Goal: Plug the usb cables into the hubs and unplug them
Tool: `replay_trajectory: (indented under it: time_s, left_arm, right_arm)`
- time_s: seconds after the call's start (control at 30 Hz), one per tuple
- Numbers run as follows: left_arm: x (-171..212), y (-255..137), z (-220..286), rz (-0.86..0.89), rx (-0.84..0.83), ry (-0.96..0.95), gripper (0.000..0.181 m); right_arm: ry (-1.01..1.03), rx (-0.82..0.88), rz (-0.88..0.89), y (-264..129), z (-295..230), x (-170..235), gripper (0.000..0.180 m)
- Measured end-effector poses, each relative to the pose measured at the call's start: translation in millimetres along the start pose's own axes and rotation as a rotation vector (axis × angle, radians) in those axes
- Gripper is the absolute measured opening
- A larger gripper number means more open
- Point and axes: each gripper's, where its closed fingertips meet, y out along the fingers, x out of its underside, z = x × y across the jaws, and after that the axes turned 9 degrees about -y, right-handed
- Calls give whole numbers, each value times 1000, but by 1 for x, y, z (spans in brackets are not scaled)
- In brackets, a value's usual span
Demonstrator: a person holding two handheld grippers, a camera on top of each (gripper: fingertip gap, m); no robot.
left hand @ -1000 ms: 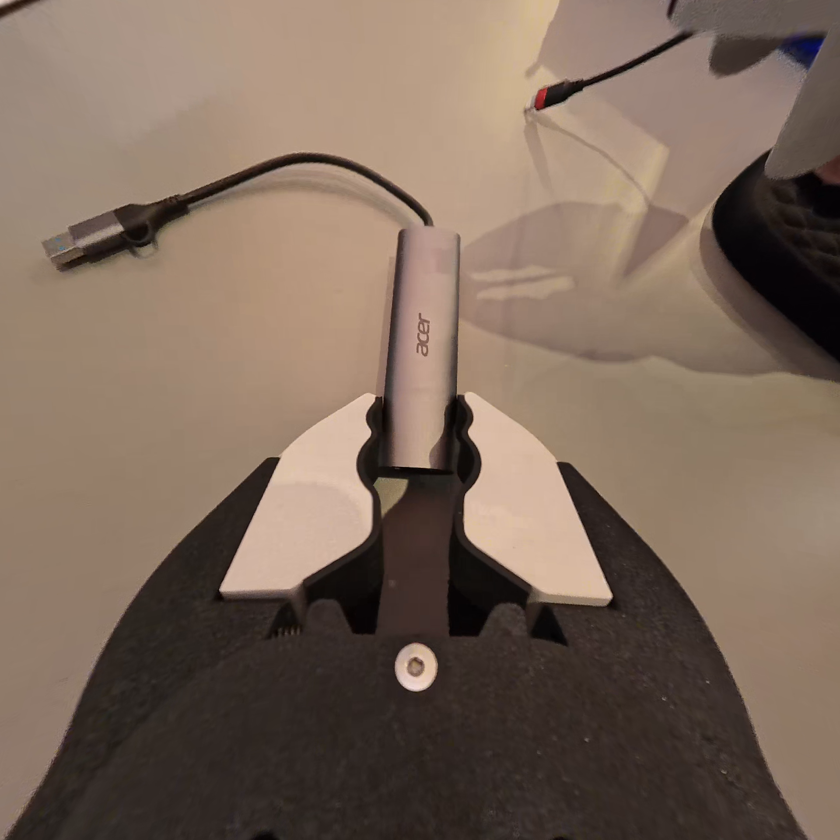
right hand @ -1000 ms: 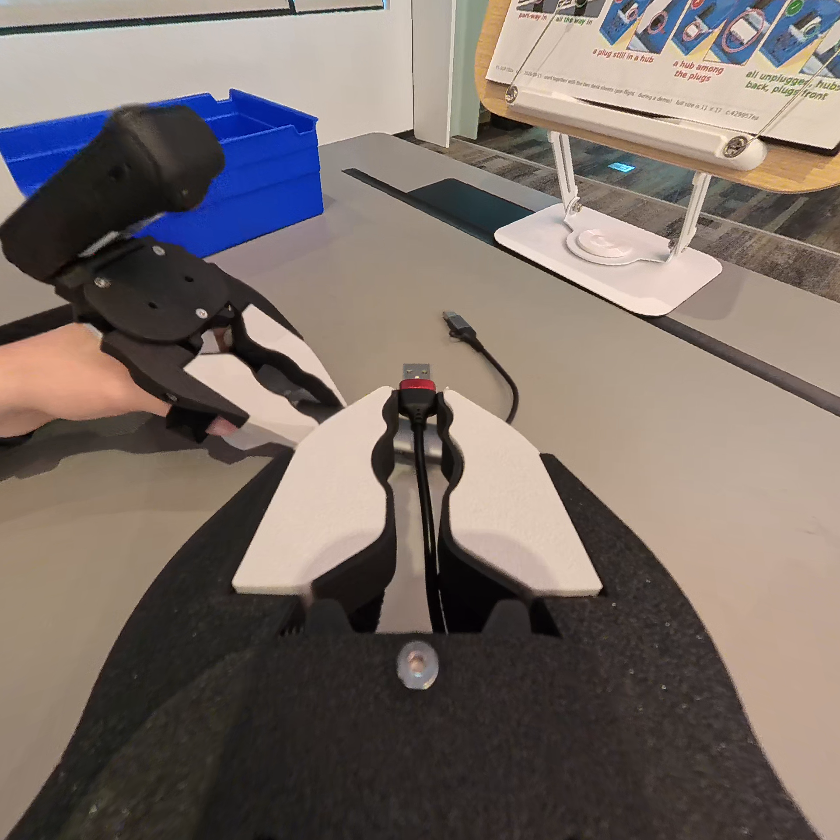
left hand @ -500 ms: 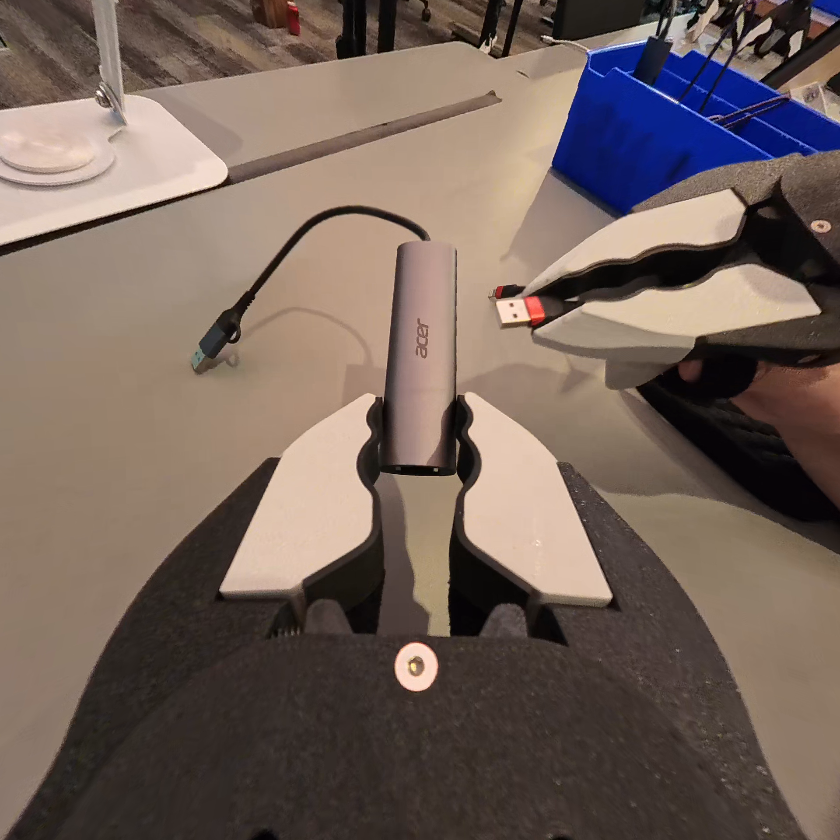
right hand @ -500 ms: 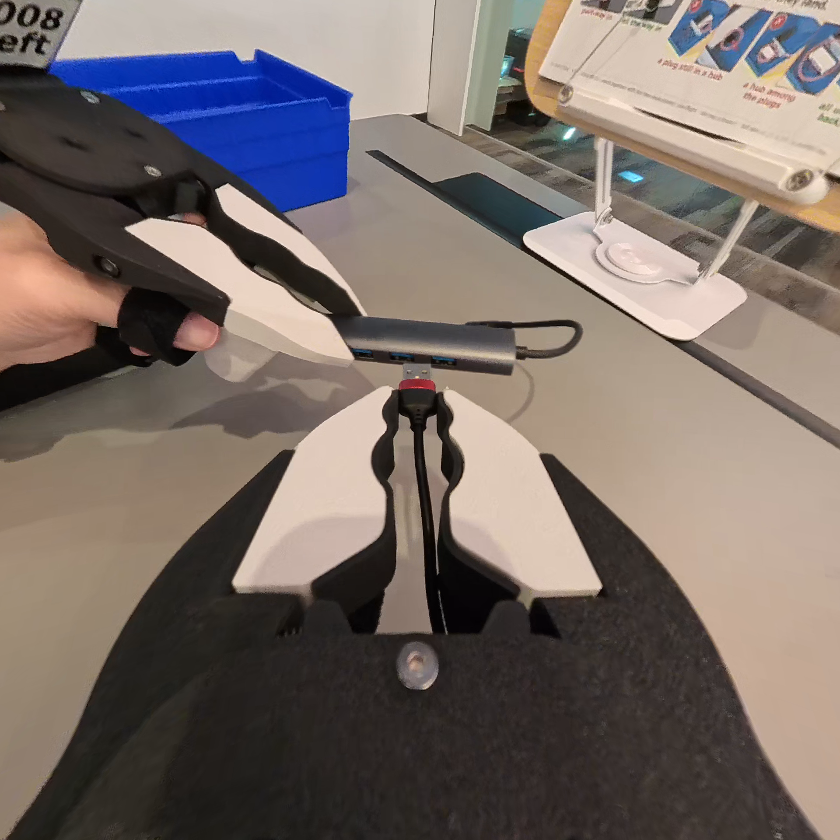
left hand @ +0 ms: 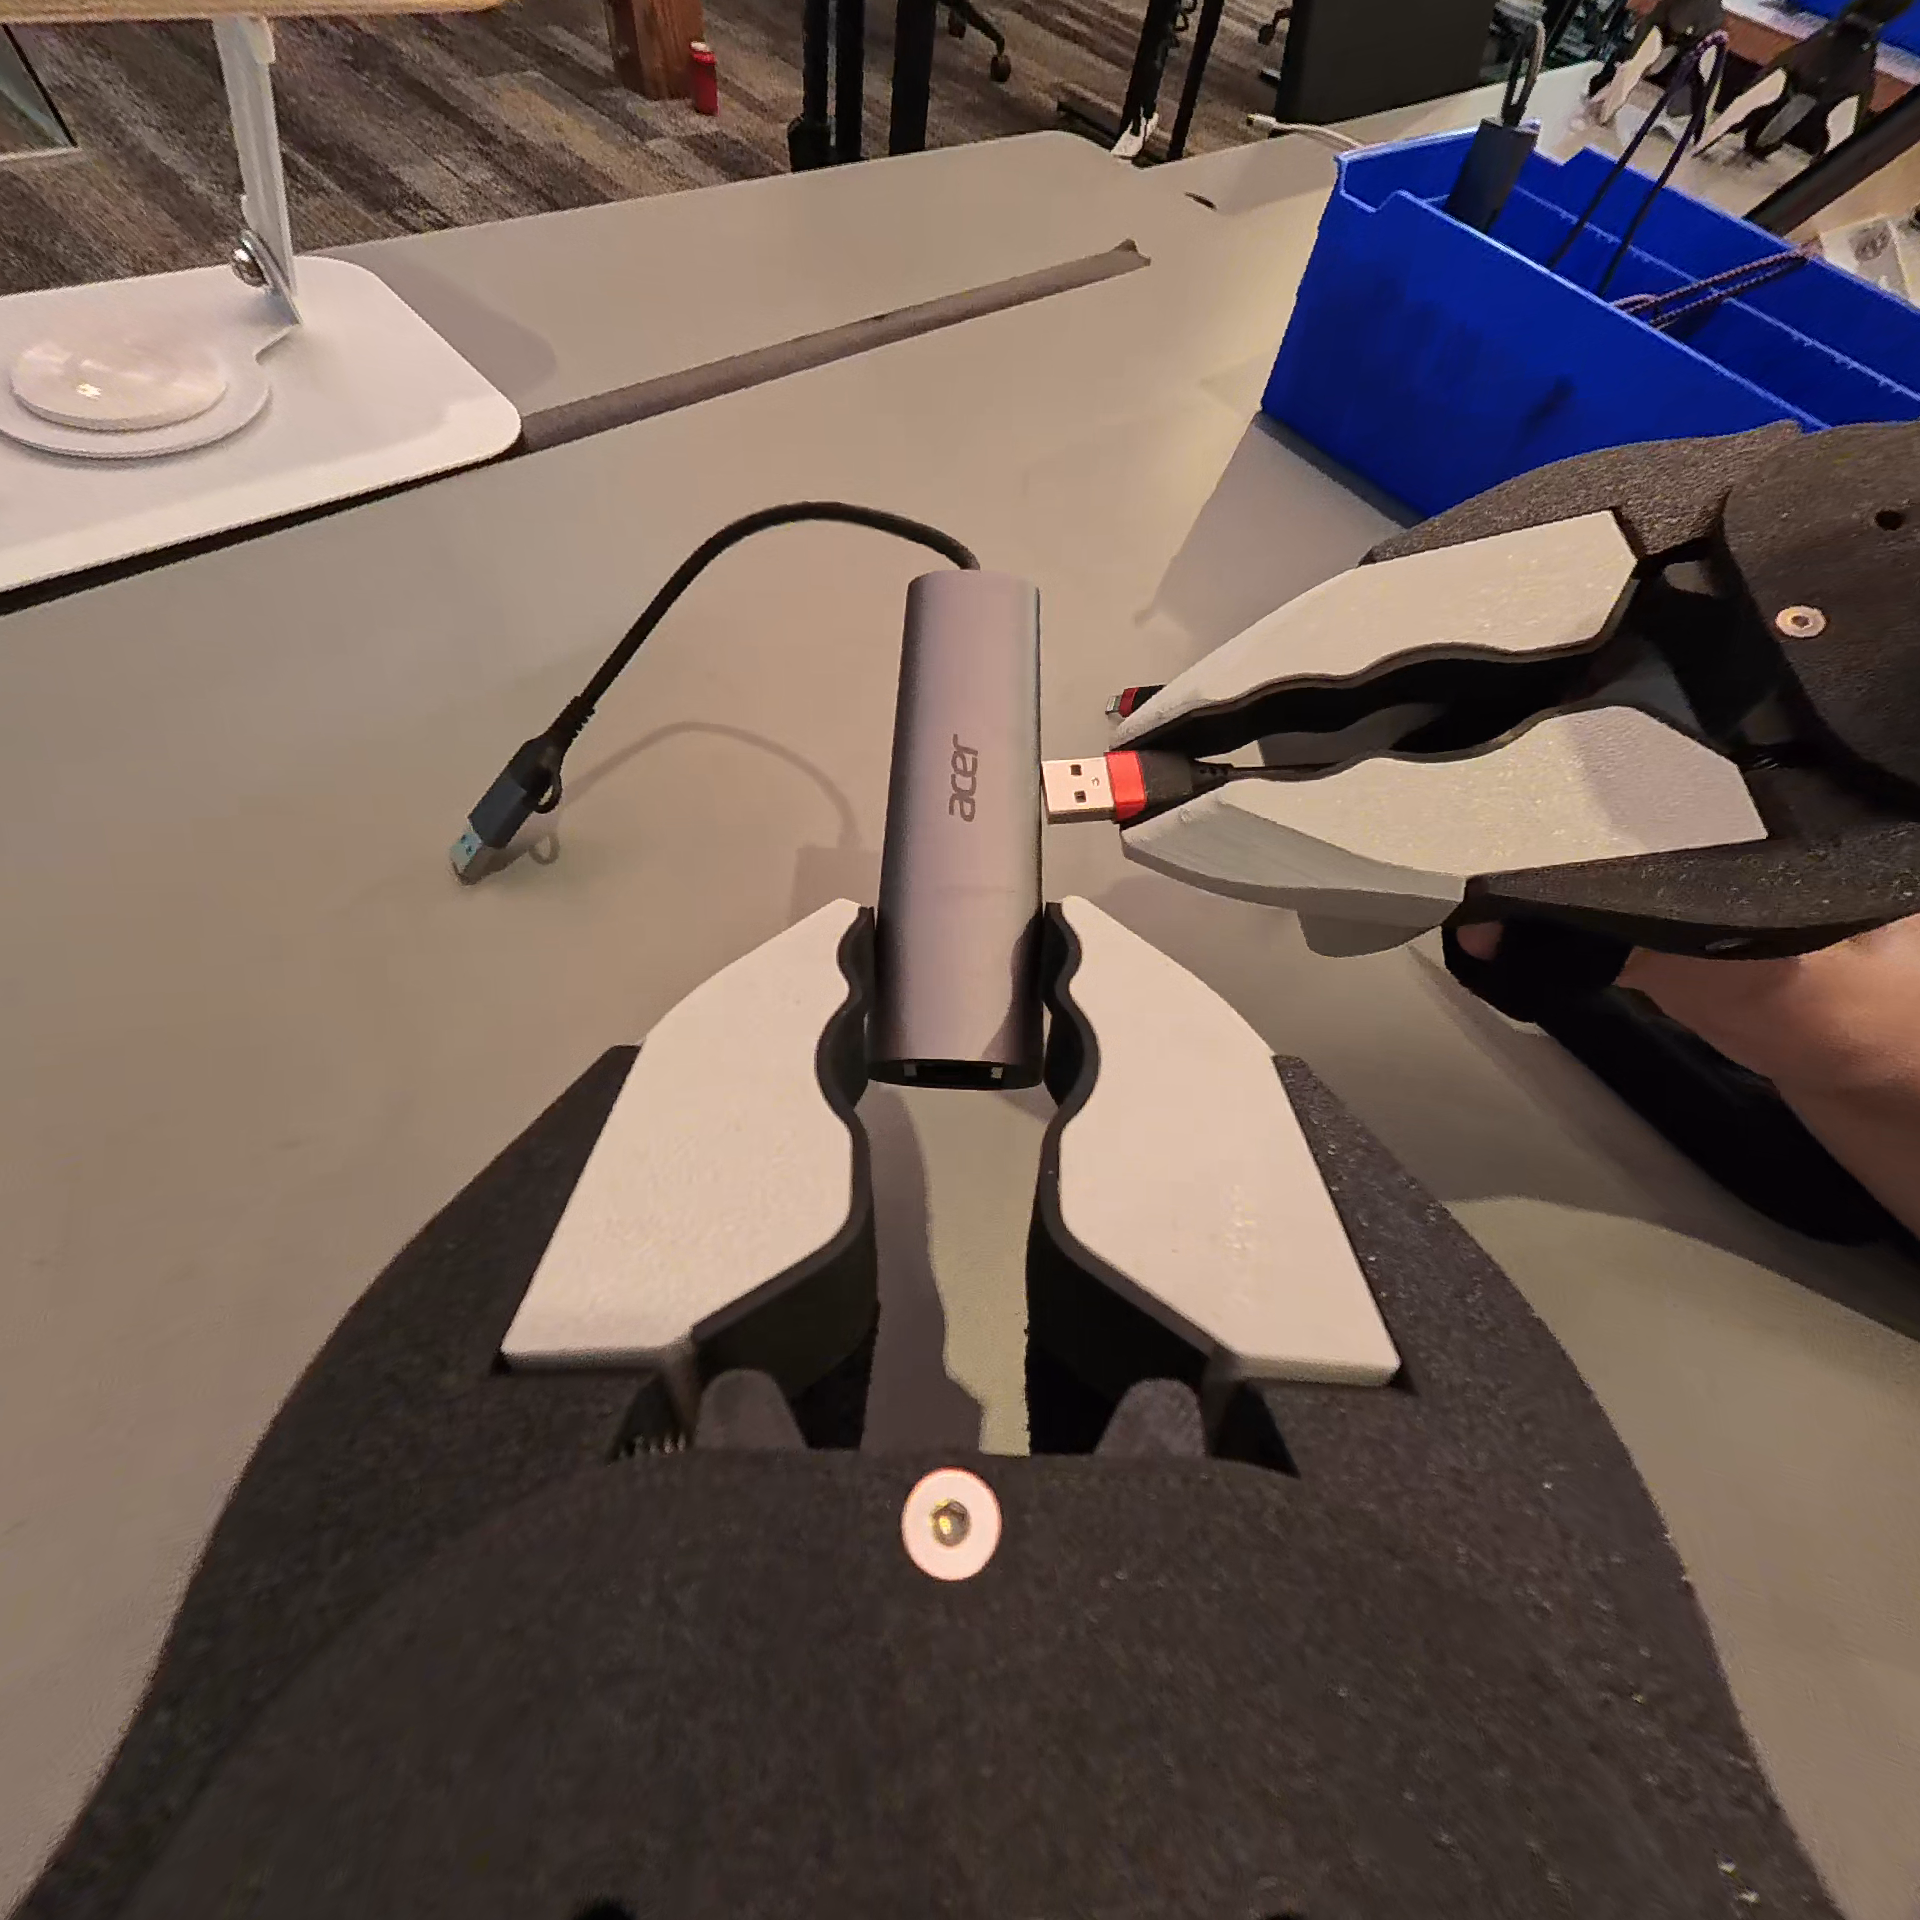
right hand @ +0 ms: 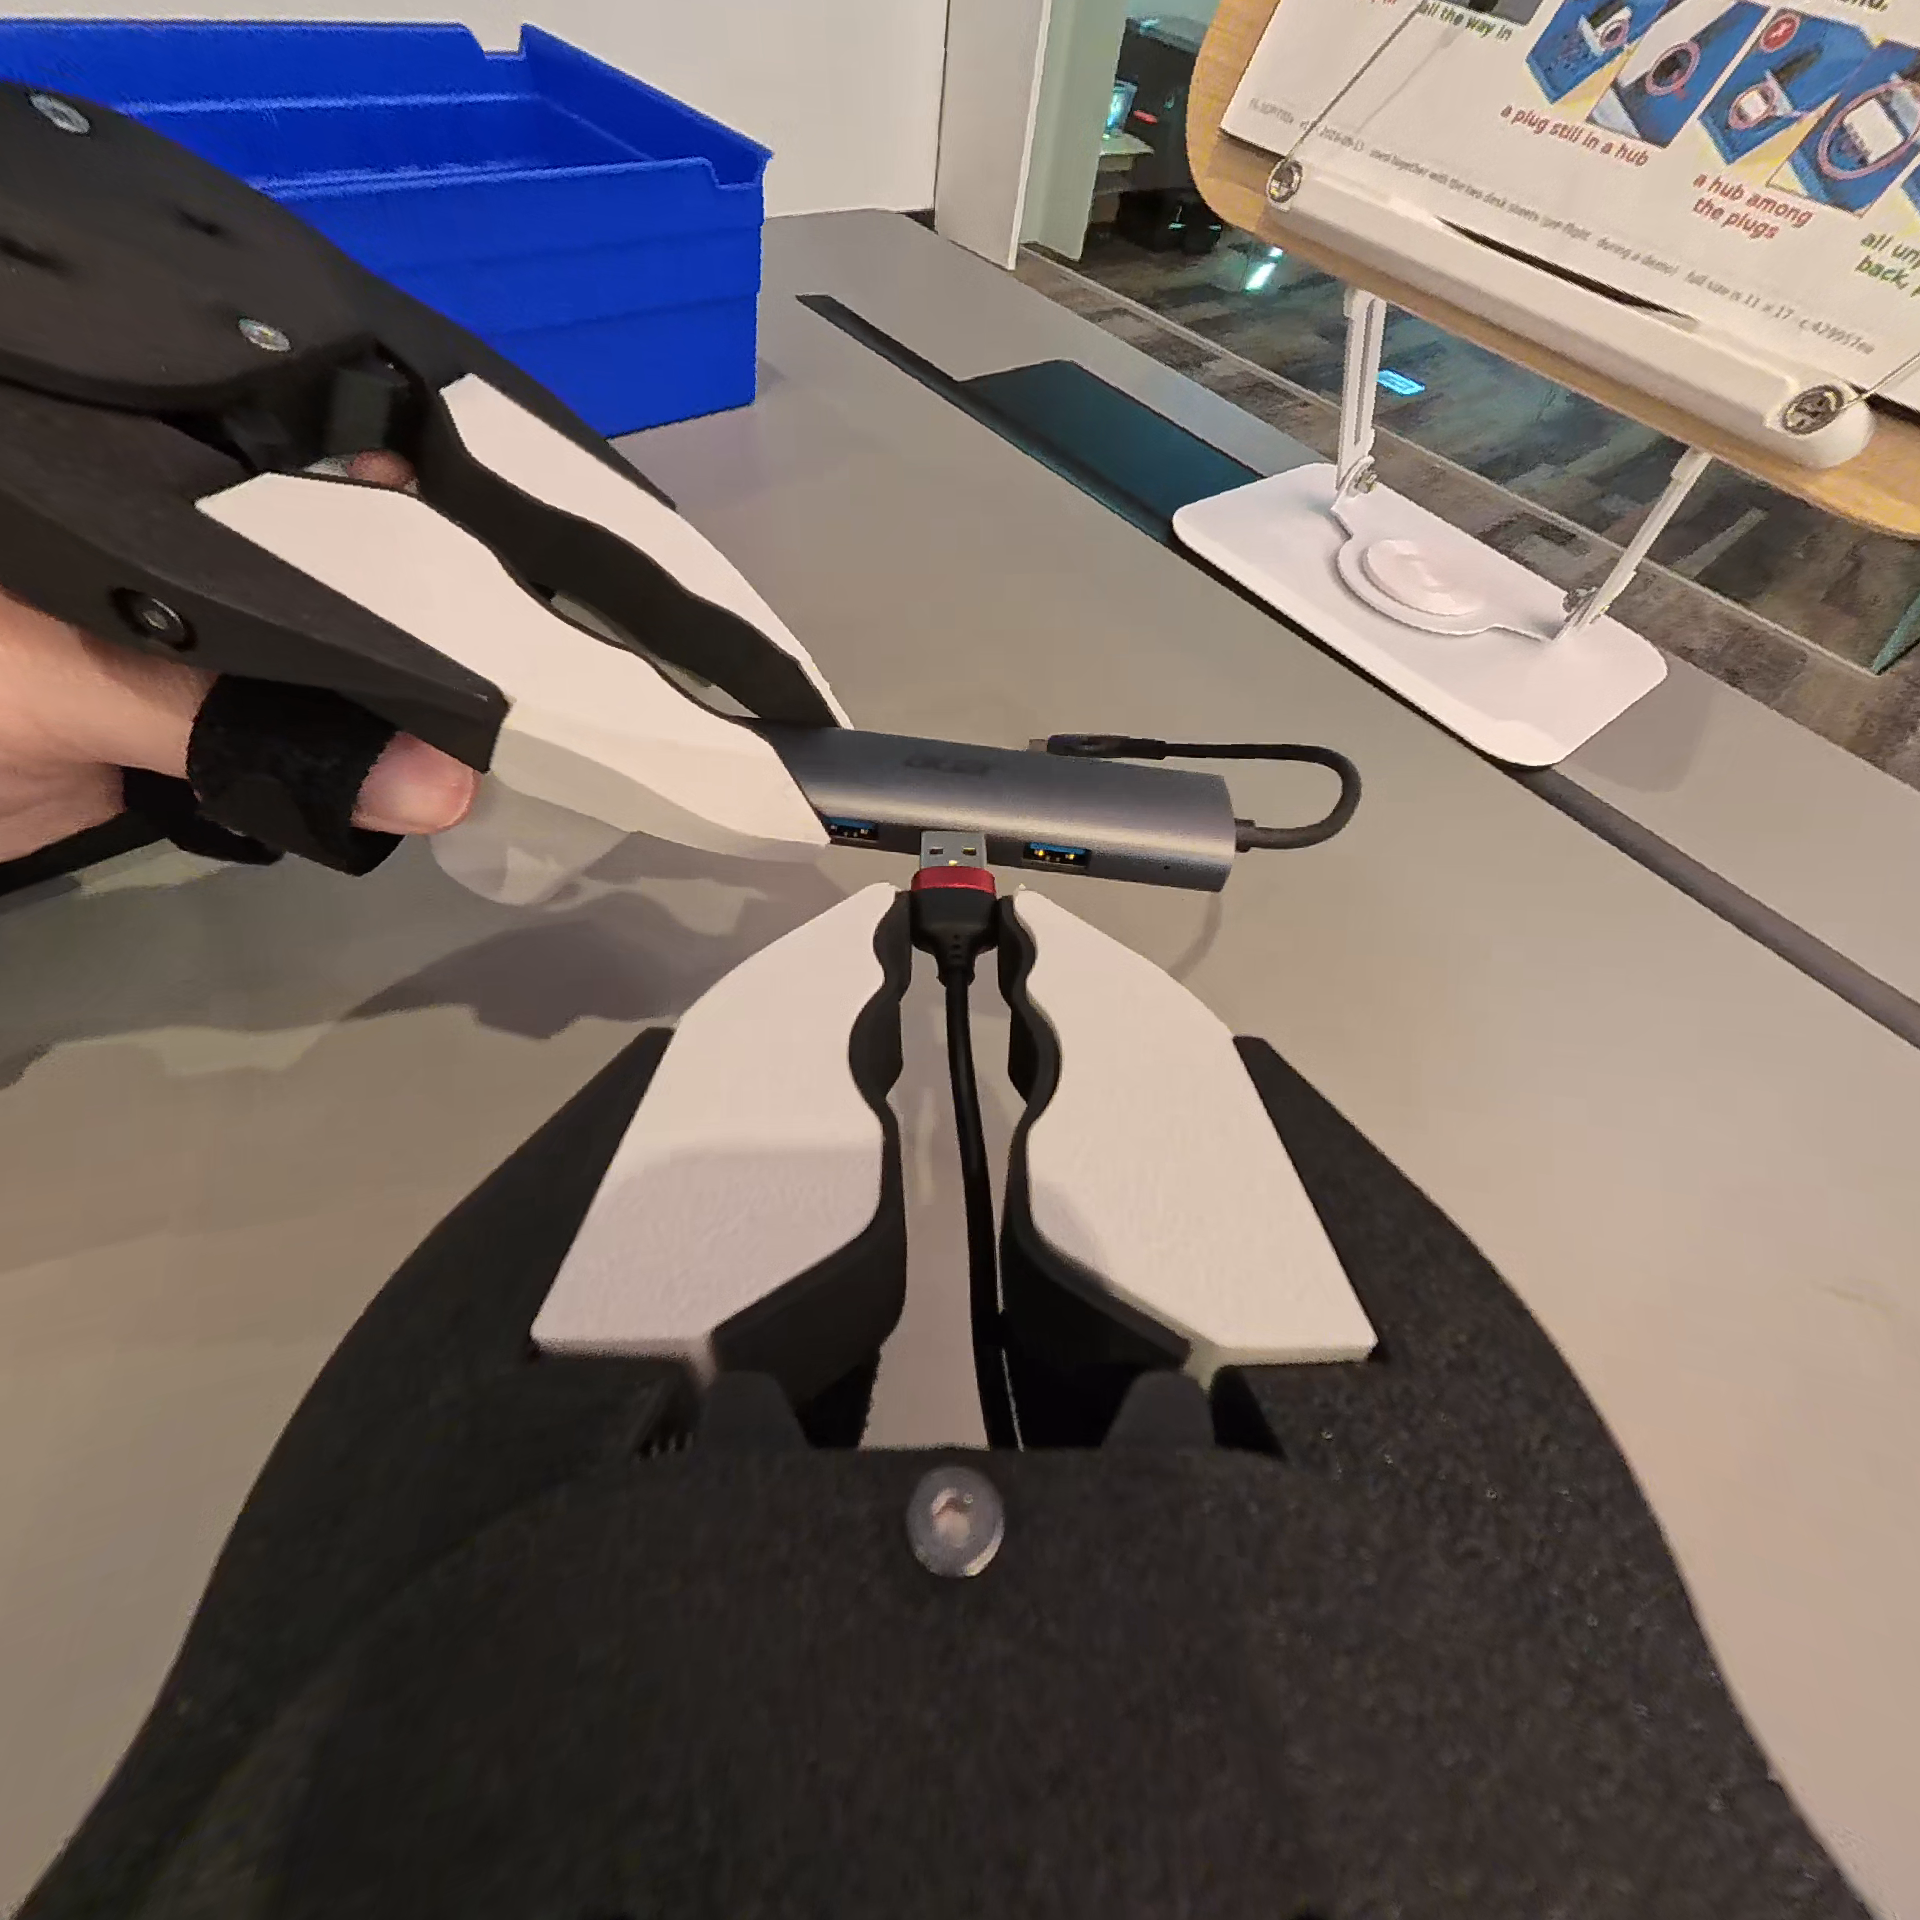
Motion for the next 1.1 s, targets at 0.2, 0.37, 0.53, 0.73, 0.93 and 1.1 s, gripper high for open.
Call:
replay_trajectory:
  time_s: [0.2,0.37,0.53,0.73,0.93,1.1]
  left_arm:
    - [-3,0,2,29,14,-25,30]
    - [-3,1,4,27,-1,4,30]
    - [-6,-3,8,45,-5,56,30]
    - [-12,-9,11,64,-35,110,30]
    - [-17,-12,14,89,-37,120,30]
    - [-18,-16,16,87,-19,143,30]
  right_arm:
    - [5,18,8,-1,1,-2,15]
    - [-4,31,1,0,2,-1,15]
    - [-18,24,26,-3,1,-4,15]
    - [-35,63,65,-5,2,-12,15]
    - [-34,98,100,-9,3,-17,15]
    - [-31,46,139,-11,0,-20,15]
